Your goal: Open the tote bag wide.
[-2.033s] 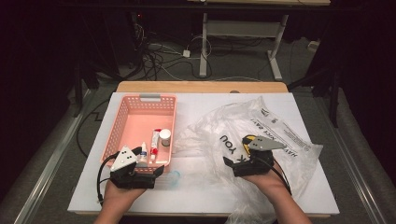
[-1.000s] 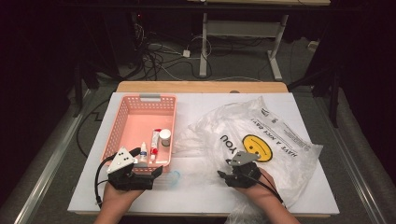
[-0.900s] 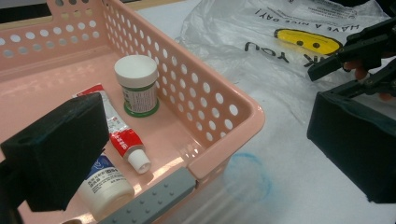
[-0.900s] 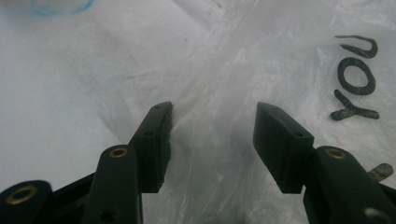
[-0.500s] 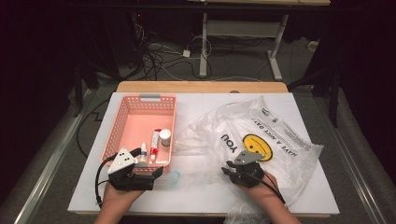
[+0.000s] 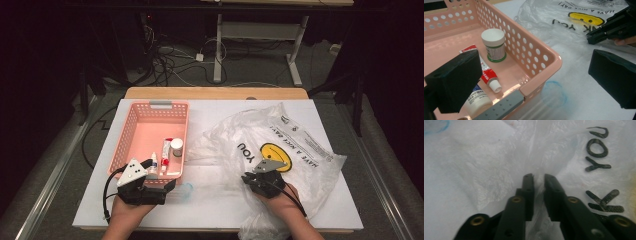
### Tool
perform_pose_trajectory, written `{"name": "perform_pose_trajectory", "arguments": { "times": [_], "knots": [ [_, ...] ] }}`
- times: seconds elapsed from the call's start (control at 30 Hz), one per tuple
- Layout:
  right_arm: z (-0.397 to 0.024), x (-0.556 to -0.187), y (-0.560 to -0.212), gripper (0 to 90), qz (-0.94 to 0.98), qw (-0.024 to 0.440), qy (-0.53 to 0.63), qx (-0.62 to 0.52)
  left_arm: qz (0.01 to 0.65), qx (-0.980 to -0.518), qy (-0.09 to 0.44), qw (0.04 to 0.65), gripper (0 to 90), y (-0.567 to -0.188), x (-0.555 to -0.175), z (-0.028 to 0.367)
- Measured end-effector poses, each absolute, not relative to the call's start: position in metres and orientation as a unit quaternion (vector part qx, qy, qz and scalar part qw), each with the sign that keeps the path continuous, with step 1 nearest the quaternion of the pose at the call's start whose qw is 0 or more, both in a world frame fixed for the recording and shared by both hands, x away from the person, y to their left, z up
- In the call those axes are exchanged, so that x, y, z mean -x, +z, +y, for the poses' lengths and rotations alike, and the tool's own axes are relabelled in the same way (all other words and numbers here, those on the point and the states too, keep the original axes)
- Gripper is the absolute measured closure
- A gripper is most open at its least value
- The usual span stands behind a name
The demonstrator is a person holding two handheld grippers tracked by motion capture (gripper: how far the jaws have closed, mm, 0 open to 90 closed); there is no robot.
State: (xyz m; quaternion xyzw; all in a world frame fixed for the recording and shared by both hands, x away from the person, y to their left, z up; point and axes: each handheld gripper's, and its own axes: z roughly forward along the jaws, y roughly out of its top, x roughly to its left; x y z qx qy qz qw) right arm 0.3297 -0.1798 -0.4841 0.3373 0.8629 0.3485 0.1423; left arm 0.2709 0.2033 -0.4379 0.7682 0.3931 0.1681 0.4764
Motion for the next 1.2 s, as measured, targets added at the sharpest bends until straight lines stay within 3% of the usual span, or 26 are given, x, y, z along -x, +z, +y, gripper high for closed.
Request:
{"name": "perform_pose_trajectory", "arguments": {
  "times": [0.23, 1.2],
  "knots": [
    [-0.185, -0.333, -0.484, 89.3, 0.853, 0.129, 0.365, -0.349, 0.392, -0.768, 0.167, 0.477, 0.0, -0.438, -0.271, 0.204],
    [-0.225, -0.327, -0.419, 90.0, 0.753, 0.236, 0.511, -0.341, 0.402, -0.758, 0.168, 0.486, 0.0, -0.438, -0.273, 0.211]
  ]
}}
